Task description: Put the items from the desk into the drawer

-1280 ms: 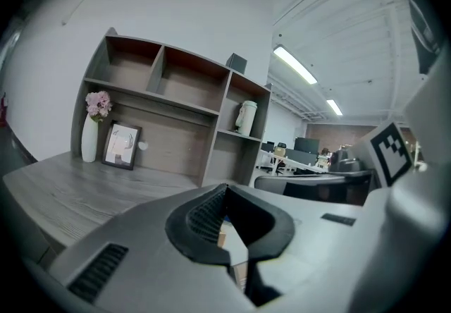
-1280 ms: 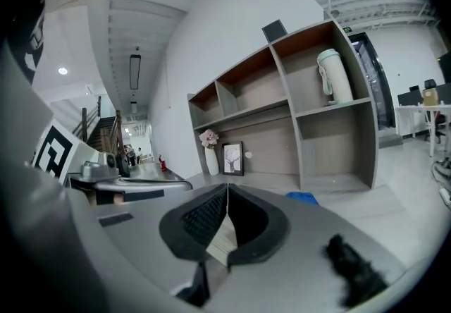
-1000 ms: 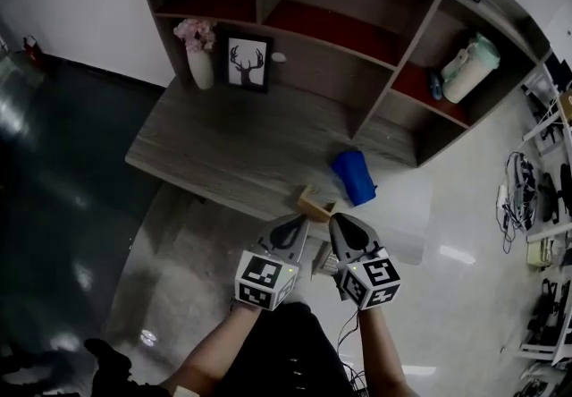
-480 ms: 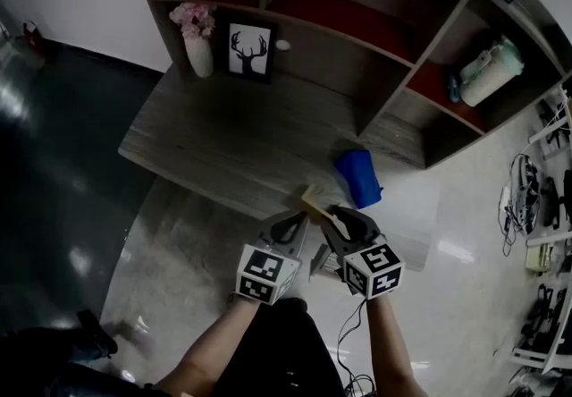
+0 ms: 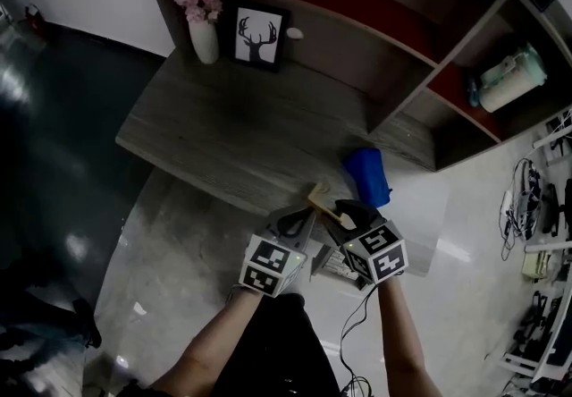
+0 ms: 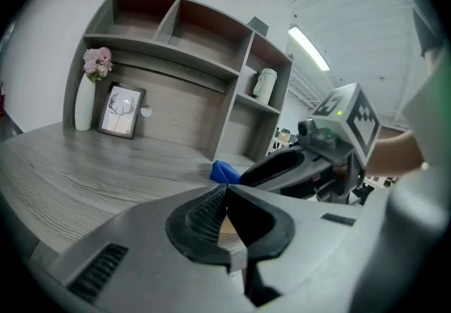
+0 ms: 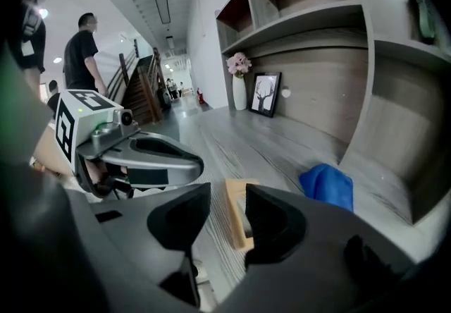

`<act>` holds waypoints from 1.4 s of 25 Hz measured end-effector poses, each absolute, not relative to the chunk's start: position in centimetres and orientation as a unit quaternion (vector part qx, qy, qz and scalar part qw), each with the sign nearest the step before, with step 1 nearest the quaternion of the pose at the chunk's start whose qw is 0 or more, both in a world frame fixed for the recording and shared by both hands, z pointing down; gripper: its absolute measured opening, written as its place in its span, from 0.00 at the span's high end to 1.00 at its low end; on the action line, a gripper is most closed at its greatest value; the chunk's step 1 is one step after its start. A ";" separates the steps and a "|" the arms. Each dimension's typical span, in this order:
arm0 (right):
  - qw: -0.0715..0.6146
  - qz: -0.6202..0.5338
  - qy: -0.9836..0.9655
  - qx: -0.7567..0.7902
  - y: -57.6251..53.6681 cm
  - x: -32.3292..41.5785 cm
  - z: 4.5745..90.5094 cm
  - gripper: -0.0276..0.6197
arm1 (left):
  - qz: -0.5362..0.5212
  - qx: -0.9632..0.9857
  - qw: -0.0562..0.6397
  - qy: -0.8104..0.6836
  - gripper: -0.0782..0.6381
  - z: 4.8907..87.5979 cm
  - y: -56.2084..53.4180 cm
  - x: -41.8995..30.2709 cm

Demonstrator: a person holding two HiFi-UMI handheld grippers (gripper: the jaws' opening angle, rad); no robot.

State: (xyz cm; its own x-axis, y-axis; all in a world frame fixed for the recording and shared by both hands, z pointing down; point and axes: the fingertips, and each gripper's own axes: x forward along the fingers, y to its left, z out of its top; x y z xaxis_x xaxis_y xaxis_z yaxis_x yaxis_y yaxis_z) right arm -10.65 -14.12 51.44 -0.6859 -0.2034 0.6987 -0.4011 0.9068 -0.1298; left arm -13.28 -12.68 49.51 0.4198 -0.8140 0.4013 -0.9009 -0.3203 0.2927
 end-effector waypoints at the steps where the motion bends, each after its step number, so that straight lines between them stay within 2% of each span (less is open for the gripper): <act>1: 0.366 0.138 -0.906 0.161 -14.2 -10.8 51.8 0.71 | 0.092 0.808 0.242 -0.530 0.88 49.8 -12.8 -13.3; 17: 0.505 0.131 -0.849 0.078 -13.6 -11.5 57.3 0.72 | 0.103 0.805 0.262 -0.522 0.88 53.1 -13.2 -14.1; 19: 0.525 0.122 -0.839 0.076 -13.5 -11.4 57.8 0.75 | 0.102 0.804 0.265 -0.523 0.88 53.3 -13.2 -14.3; 22: 0.550 0.103 -0.826 0.073 -13.4 -11.4 58.6 0.86 | 0.101 0.802 0.269 -0.524 0.88 53.5 -13.1 -14.5; 35: 0.533 0.101 -0.833 0.105 -13.9 -11.1 57.9 0.87 | 0.099 0.802 0.269 -0.524 0.88 53.1 -13.1 -14.6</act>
